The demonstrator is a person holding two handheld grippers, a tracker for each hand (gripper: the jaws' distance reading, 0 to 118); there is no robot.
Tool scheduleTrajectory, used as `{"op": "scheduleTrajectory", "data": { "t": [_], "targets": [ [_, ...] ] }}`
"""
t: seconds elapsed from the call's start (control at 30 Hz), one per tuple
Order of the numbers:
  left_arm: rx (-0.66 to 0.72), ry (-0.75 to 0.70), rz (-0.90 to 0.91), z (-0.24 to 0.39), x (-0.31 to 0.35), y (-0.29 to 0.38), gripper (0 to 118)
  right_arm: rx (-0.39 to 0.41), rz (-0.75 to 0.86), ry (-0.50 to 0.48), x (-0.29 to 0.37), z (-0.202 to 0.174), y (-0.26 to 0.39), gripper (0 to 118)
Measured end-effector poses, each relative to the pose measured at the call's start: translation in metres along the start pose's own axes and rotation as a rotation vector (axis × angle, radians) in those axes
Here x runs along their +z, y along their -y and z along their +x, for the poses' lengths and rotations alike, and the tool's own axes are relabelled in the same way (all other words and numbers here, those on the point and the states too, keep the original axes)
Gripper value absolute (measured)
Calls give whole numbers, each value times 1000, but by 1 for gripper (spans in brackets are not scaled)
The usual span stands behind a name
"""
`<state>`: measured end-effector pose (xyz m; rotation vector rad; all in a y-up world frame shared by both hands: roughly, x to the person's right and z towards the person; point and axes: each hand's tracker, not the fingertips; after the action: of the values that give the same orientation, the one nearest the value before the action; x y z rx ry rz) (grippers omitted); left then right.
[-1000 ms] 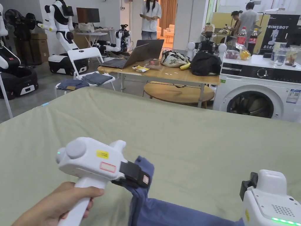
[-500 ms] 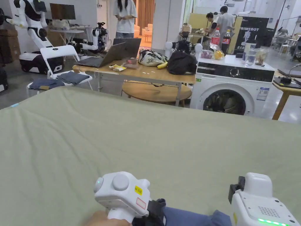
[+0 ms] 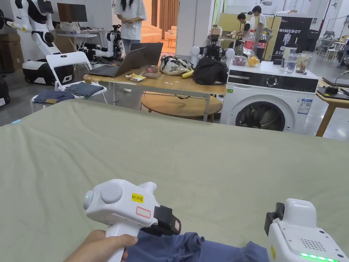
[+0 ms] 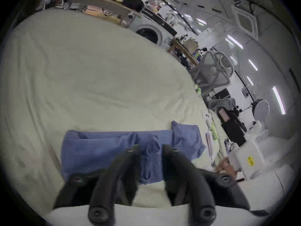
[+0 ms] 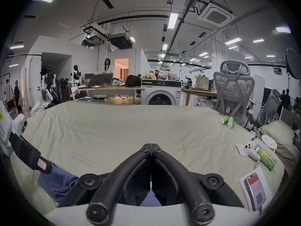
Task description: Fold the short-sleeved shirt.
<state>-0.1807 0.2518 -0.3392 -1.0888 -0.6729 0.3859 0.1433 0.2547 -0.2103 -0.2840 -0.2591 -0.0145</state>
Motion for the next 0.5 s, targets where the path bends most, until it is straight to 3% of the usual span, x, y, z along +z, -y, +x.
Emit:
{"op": "scheduleTrajectory", "data": {
  "t": [0.13,0.3,0.43,0.5],
  "targets": [
    [-43,-146,-98,-2,-36,13,12,-2,-5,-3,0,0,3,0],
    [7,-32,-136,-3,-61,30,8,4,-15,-4,1,3,6,0],
    [52,179,-108,5,-60,35,8,3,-14,-3,2,5,7,0],
    [6,161,-138,12,-72,38,8,4,-12,-4,2,6,7,0]
  ]
}}
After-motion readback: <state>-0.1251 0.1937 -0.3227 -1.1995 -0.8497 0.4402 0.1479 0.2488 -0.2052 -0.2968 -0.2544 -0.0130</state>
